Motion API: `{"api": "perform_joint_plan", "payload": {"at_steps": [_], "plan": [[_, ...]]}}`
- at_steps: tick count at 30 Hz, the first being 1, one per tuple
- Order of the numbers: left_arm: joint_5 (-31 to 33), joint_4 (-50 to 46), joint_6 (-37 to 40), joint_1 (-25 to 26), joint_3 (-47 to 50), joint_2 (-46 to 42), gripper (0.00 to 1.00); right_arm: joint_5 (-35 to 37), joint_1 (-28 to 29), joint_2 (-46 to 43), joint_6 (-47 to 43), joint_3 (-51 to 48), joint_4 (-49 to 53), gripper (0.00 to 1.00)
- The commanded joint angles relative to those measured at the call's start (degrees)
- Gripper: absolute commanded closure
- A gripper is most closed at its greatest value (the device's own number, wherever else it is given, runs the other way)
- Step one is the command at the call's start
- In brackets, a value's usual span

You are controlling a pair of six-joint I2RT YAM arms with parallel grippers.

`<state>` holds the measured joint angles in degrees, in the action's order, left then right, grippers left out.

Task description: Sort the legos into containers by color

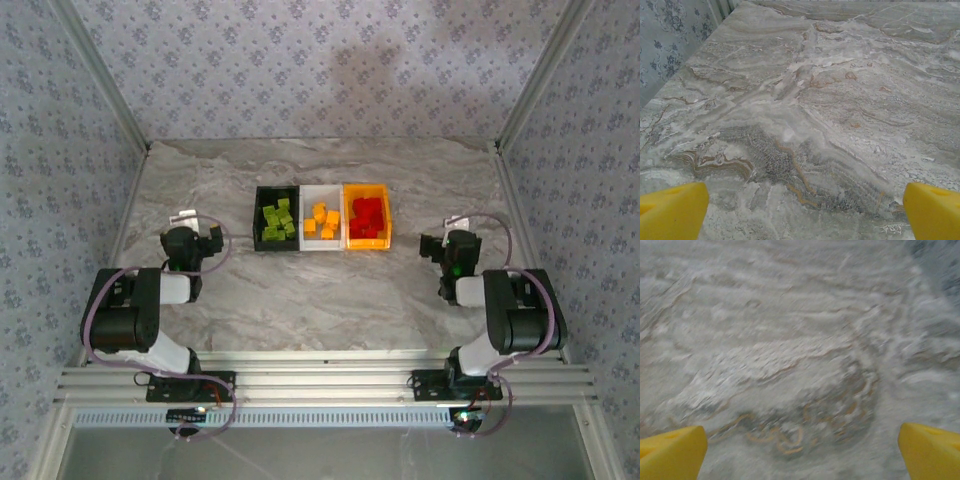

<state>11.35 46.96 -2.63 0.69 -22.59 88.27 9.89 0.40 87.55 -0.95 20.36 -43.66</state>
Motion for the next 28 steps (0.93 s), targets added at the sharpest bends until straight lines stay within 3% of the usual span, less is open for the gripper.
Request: {"api": "perform_joint_plan", "payload": {"at_steps": [1, 28], "plan": [[0.34, 2.08, -0.79, -0.42, 0.11, -0.36, 0.00, -5.52, -1.90, -0.08, 0.16, 1.55, -3.95, 0.00], [0.28, 1.91, -0.53, -0.24, 0.01, -0.38, 0.00, -5.16, -1.70, -0.26, 0.00, 1.61, -3.52, 0.00]]}}
